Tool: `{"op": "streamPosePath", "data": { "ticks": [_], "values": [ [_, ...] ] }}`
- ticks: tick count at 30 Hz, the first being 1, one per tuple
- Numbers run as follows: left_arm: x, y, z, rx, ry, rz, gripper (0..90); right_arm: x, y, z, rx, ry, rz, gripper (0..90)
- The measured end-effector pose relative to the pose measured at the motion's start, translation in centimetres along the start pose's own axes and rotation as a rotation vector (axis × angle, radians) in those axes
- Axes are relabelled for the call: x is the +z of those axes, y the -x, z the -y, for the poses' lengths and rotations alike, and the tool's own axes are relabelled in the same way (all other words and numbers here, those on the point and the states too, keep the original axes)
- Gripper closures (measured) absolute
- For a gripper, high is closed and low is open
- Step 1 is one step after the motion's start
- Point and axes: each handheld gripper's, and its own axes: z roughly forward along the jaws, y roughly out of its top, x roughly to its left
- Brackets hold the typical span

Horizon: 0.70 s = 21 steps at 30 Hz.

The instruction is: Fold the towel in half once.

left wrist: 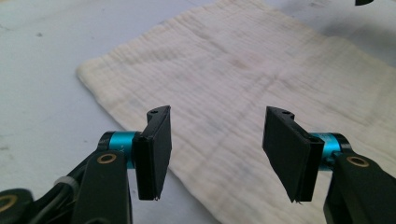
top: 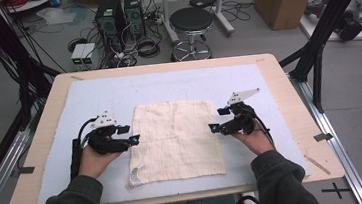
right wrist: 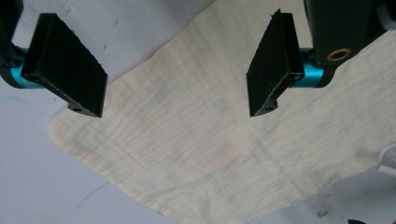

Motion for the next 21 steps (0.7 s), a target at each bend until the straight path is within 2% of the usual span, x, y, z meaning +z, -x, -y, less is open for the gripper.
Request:
{"op": "streamPosePath", "data": {
  "ticks": [6, 9, 12, 18, 21],
  "values": [
    [0.7, -1.3, -0.9, -0.047, 0.003, -0.013, 44.1, 0.1, 1.5, -1.5, 0.016, -0.001, 0.023, 20.2],
    [0.8, -1.8, -1.5, -0.056, 0.007, -0.025, 44.3, 0.1, 2.1, -2.3, 0.028, -0.006, 0.032, 21.8],
    [1.0, -2.3, -2.3, -0.063, 0.007, -0.036, 45.4, 0.0, 2.6, -3.0, 0.020, -0.023, 0.050, 22.6],
    [1.3, -3.3, -4.3, -0.067, 0.024, -0.060, 45.7, -0.4, 3.9, -4.5, 0.032, -0.002, 0.073, 24.7],
    [1.5, -3.9, -5.0, -0.082, 0.048, -0.056, 47.6, -0.5, 4.6, -4.8, 0.054, 0.006, 0.080, 25.4]
  ]
}}
